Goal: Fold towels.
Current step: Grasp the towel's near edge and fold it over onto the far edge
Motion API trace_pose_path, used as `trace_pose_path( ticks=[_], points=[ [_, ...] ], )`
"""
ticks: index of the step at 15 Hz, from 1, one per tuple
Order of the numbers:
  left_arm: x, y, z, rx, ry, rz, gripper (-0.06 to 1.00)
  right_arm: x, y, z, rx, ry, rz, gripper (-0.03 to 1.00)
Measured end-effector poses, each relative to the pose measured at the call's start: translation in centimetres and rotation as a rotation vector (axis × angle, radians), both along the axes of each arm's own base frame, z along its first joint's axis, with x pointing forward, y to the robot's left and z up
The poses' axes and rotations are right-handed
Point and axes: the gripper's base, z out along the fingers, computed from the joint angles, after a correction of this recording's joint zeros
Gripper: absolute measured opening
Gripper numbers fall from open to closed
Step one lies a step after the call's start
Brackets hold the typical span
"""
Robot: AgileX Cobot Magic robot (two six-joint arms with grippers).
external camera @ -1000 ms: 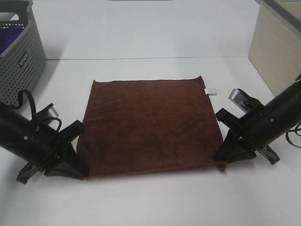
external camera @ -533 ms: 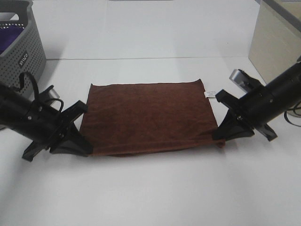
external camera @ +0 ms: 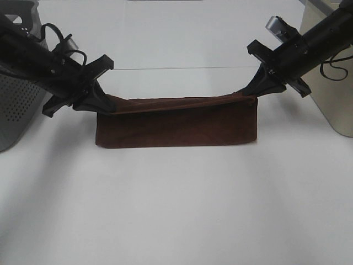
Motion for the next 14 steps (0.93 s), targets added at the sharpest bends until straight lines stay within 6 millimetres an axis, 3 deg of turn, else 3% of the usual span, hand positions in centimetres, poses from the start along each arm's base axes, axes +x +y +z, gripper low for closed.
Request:
trace_pose_path(
  ticks=[6, 14],
  points=[
    [5.1, -0.3, -1.2, 0.05, -0.074, 0.008, 0.0, 4.6, 0.0, -2.9, -0.005, -0.018, -0.012, 0.0],
    [6.7, -0.2, -2.9, 0.112, -0.15, 0.088, 0.0, 6.6, 0.4, -4.7, -0.009, -0.069, -0.053, 0.0]
  ],
)
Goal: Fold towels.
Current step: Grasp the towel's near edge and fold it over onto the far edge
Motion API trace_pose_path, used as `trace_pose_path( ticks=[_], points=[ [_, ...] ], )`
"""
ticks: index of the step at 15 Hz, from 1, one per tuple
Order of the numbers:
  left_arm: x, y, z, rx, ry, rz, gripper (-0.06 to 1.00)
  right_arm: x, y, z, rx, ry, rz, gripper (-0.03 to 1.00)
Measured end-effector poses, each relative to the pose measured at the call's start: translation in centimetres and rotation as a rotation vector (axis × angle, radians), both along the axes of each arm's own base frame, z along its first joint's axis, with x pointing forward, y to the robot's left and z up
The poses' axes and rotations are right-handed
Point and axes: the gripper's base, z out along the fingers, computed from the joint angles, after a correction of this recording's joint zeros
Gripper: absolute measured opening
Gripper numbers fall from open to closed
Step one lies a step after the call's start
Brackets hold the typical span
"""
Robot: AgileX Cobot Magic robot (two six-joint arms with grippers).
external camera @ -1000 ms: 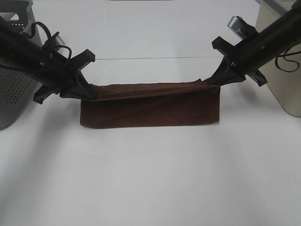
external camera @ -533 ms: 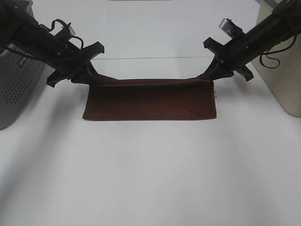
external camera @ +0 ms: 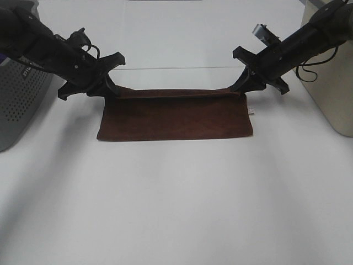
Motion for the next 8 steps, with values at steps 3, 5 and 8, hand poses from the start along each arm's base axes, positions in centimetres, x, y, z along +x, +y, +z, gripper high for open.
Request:
trace_pose_path(
  ticks=[3, 5, 8],
  points=[
    [0.1, 0.1, -0.7, 0.016, 0.002, 0.003, 0.08, 0.1, 0.0, -1.1, 0.008, 0.013, -0.015, 0.07],
    [0.2, 0.5, -1.4, 0.032, 0.01, 0.003, 0.24, 0.3, -0.4, -1.7, -0.004, 0.011, -0.03, 0.21],
    [0.2, 0.6, -2.3, 0.035, 0.031, 0.002, 0.55, 0.4, -0.5, -1.8, -0.001, 0.007, -0.041, 0.52]
  ],
)
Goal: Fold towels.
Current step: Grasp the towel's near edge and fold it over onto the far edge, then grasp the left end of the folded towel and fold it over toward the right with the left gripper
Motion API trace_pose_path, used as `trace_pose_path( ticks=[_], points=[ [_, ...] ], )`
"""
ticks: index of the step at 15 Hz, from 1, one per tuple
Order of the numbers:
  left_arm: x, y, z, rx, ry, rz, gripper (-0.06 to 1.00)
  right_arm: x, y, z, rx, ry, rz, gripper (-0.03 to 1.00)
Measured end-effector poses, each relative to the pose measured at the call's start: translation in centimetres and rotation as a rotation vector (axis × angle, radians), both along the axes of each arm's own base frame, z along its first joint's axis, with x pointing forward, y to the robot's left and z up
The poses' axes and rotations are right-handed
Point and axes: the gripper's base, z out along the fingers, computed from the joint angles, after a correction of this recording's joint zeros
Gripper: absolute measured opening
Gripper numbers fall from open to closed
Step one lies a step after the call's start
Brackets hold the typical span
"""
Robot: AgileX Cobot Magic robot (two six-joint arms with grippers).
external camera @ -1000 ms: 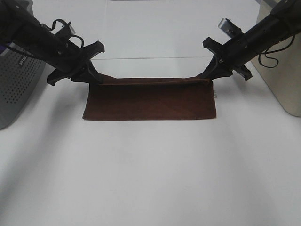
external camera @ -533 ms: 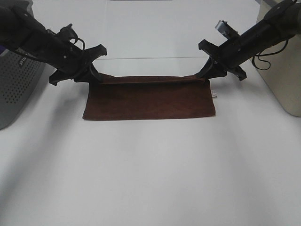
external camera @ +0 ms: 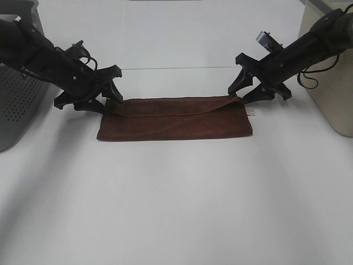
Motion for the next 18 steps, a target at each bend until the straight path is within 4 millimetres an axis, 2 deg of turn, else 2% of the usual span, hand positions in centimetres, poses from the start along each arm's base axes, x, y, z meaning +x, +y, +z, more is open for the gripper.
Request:
trace_pose_path(
  ticks=[2, 3, 4, 6, 8, 11, 12, 15, 17, 18],
  points=[
    [0.0, 0.0, 0.3, 0.002, -0.004, -0.005, 0.65, -0.1, 0.0, 0.1, 0.008, 0.011, 0.009, 0.72],
    [-0.1, 0.0, 0.6, 0.011, -0.01, -0.015, 0.66, -0.2, 0.0, 0.5, 0.001, 0.005, 0.016, 0.79],
    [-0.1, 0.1, 1.2, 0.019, -0.02, -0.026, 0.67, -0.3, 0.0, 1.3, -0.006, -0.001, 0.031, 0.83],
    [-0.5, 0.2, 2.3, 0.033, -0.011, -0.04, 0.68, -1.0, -0.2, 2.8, -0.035, 0.019, 0.069, 0.85],
    [-0.8, 0.7, 2.4, 0.036, 0.04, -0.023, 0.74, -2.0, -0.5, 3.5, -0.08, 0.121, 0.095, 0.85],
    [-0.8, 2.0, 0.7, 0.025, 0.119, 0.018, 0.77, -2.9, -0.9, 3.4, -0.128, 0.209, 0.137, 0.85],
    [-0.9, 2.0, -0.2, 0.021, 0.147, 0.018, 0.77, -3.0, -1.0, 3.4, -0.139, 0.214, 0.142, 0.85],
    [-0.6, 1.5, -0.9, -0.046, 0.157, 0.042, 0.77, -3.0, -1.2, 3.3, -0.157, 0.215, 0.146, 0.85],
    [-0.6, 1.3, -1.2, -0.071, 0.16, 0.046, 0.7, -3.0, -1.2, 3.3, -0.157, 0.215, 0.144, 0.85],
    [-0.6, 1.2, -1.5, -0.07, 0.166, 0.045, 0.58, -3.0, -1.2, 3.3, -0.158, 0.215, 0.144, 0.85]
  ],
)
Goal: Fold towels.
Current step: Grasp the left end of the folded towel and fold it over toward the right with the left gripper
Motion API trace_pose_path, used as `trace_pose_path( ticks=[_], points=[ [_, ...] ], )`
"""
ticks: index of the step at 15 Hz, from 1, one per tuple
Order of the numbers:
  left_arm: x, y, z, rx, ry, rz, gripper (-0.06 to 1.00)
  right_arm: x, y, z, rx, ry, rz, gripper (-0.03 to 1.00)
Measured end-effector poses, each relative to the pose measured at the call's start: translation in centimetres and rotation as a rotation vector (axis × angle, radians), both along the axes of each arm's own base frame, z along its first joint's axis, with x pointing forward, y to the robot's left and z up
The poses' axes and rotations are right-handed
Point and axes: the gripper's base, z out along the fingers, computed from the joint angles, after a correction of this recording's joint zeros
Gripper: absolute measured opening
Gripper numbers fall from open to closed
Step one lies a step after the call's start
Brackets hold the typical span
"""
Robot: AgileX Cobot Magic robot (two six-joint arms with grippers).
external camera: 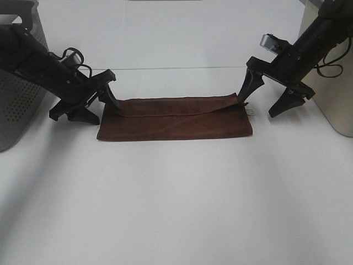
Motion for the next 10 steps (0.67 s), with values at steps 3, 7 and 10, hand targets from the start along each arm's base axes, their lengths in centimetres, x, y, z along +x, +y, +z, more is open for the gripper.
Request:
trace_pose_path(
  ticks=[3, 7, 10],
  points=[
    [-0.06, 0.03, -0.67, 0.014, 0.001, -0.025, 0.27, 0.01, 0.0, 0.0, 0.0, -0.001, 0.0, 0.85],
    [-0.1, -0.14, -0.27, -0.01, 0.002, -0.024, 0.59, 0.06, -0.01, -0.01, -0.001, -0.006, -0.003, 0.85],
    [-0.09, -0.23, -0.12, -0.025, 0.005, -0.017, 0.66, 0.1, -0.01, -0.01, -0.002, -0.01, -0.005, 0.85]
  ],
)
